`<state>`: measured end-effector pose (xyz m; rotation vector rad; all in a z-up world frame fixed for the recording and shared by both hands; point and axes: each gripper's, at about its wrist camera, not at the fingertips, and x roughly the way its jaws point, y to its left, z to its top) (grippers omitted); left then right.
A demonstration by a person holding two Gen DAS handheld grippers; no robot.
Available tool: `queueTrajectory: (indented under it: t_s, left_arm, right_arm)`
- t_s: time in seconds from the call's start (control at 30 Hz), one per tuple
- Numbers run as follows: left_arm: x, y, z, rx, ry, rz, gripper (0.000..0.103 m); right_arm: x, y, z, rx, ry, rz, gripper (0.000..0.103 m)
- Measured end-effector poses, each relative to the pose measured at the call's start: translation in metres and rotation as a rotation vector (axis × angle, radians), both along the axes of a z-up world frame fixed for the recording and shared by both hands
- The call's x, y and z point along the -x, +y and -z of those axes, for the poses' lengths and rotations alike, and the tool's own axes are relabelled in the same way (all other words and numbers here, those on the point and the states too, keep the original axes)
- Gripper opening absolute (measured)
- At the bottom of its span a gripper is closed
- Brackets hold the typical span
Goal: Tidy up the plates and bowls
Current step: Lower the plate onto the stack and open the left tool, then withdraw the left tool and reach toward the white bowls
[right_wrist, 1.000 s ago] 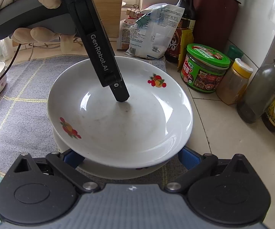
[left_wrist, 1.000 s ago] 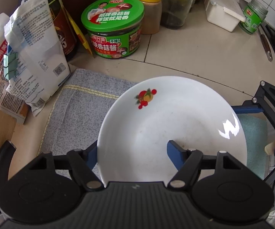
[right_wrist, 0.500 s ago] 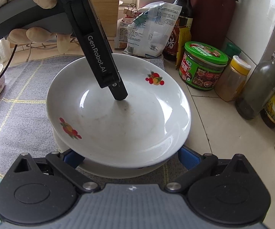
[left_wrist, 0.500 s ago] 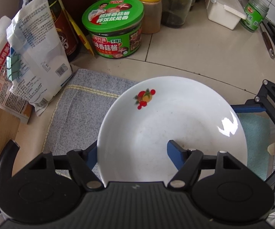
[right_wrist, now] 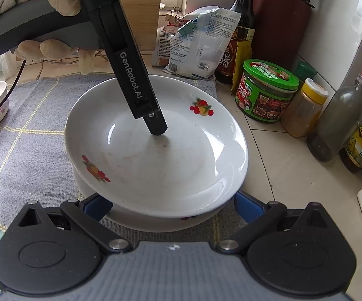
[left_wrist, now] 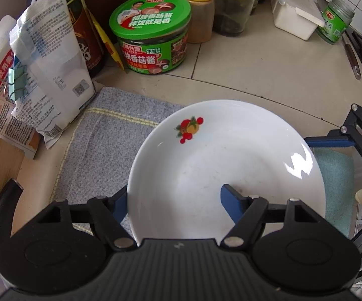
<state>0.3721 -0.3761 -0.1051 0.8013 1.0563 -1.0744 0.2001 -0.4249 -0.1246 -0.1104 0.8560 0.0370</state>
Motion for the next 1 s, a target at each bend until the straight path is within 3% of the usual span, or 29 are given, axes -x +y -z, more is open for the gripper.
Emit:
queueTrajectory:
  t_s: [0.33, 0.57, 0.77, 1.0]
  left_arm:
    - [-0.002, -0.001, 0.001, -0.009, -0.001, -0.003, 0.074]
    - [0.001, 0.001, 0.004, -0.01, 0.0, 0.008, 0.076]
    - [0.002, 0.007, -0.011, 0.047, -0.027, -0.006, 0.077]
    - [0.012, 0.023, -0.034, 0.128, -0.091, -0.054, 0.095]
  right_arm:
    - [0.002, -0.006, -0.001, -0.089, 0.022, -0.033, 0.103]
    - [0.01, -0.004, 0.004, -0.099, 0.027, -0.041, 0.103]
    - [0.02, -0.009, 0.002, -0.106, 0.024, -0.008, 0.103]
    - [0.03, -0.007, -0.012, -0.062, -0.041, -0.003, 0.103]
